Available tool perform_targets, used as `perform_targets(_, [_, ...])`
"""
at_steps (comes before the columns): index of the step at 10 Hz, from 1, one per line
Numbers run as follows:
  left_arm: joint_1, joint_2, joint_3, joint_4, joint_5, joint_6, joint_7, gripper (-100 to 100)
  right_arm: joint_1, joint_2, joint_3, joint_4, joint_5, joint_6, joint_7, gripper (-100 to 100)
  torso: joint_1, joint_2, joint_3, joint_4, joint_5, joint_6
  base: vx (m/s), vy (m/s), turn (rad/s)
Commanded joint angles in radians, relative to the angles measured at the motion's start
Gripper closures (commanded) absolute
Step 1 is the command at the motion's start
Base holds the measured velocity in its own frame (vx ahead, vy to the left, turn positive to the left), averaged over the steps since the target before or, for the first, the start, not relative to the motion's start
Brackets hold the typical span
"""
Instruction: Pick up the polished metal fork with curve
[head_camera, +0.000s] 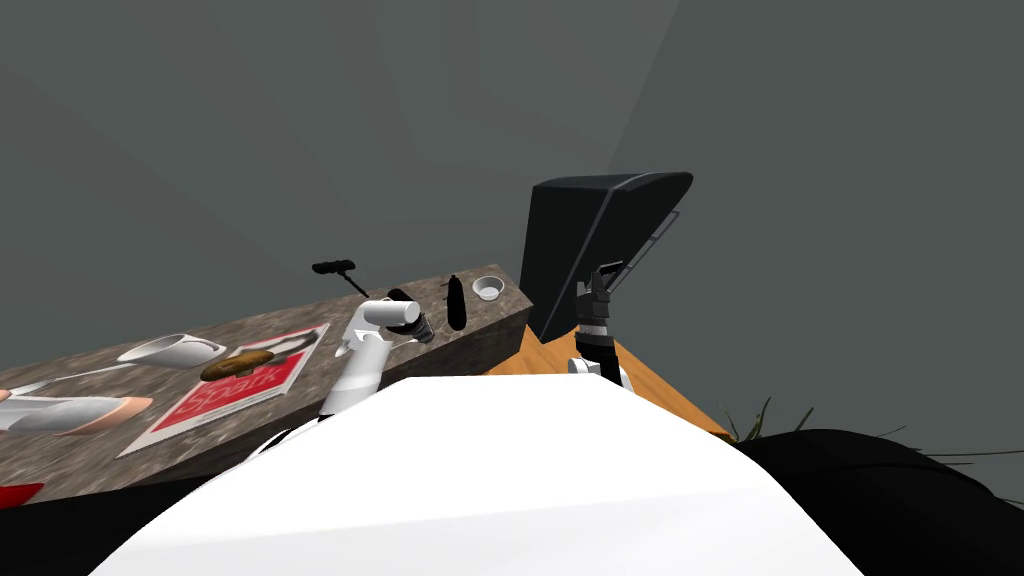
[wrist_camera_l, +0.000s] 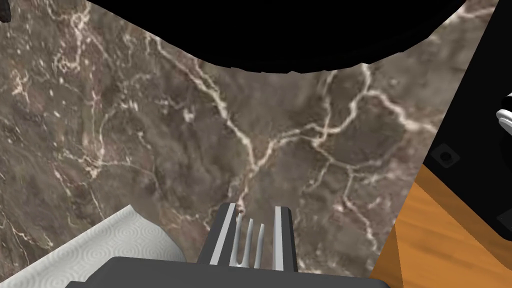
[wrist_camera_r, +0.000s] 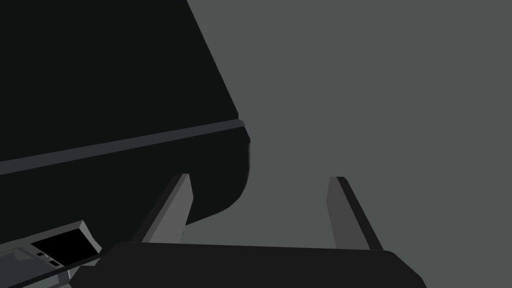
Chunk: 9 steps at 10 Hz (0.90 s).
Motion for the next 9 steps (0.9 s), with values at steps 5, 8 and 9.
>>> perform_targets(5, [-0.003,0.003,0.002,-0.027,0.005,0.029,0.009,100,0.0,0.0,0.0,0.0,0.0,0.0,0.0,0,0.0,0.0,-0.001,-0.001,0.0,0.0,0.0,0.0,0.0])
perform_targets(8, [-0.004,0.007,0.005,-0.054,0.011,0.054,0.016,100,0.0,0.0,0.0,0.0,0.0,0.0,0.0,0,0.0,0.0,0.0,-0.001,0.0,0.0,0.0,0.005,0.002])
perform_targets(9, [-0.004,0.008,0.005,-0.057,0.011,0.059,0.017,0,0.0,0.0,0.0,0.0,0.0,0.0,0.0,0,0.001,0.0,-0.001,-0.001,0.001,0.0,0.0,0.0,0.0])
